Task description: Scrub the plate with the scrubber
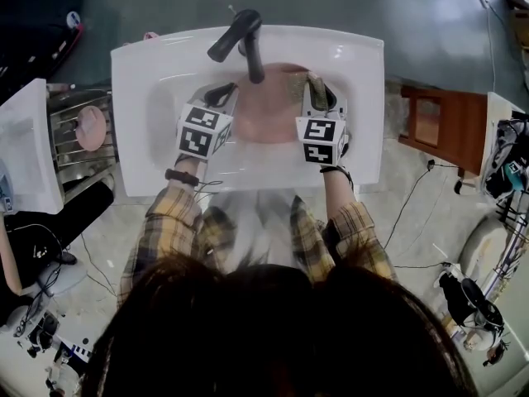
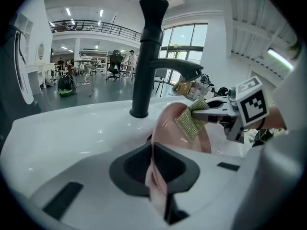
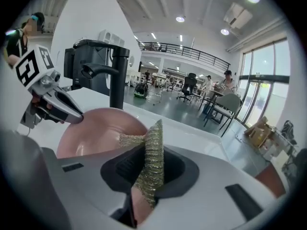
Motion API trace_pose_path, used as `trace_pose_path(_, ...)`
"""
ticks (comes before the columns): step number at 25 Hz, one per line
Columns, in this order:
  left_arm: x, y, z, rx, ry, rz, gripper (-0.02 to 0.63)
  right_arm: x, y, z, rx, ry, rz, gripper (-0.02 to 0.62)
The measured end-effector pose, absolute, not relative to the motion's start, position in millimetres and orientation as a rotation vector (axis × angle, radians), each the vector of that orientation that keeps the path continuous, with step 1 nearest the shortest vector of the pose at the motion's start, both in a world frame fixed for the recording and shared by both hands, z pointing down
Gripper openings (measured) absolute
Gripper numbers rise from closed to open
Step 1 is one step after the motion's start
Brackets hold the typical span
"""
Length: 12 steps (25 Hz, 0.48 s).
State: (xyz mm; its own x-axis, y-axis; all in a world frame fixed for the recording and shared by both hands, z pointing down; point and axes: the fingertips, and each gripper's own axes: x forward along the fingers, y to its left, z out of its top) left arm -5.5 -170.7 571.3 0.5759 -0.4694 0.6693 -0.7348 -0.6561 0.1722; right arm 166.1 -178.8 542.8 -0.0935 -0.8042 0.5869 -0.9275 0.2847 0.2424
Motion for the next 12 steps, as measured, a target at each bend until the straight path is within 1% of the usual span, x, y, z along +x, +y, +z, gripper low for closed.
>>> trace_pose_path(7, -2, -165, 577, 2.385, -0.932, 0.905, 0.031, 166, -185, 541, 1.604, -1.809, 0.091, 0.081)
trace_pose_path(12, -1, -165, 577, 2.379, -0.939, 0.897, 0.031, 151, -191, 543, 1.615, -1.814, 0.103, 0.081)
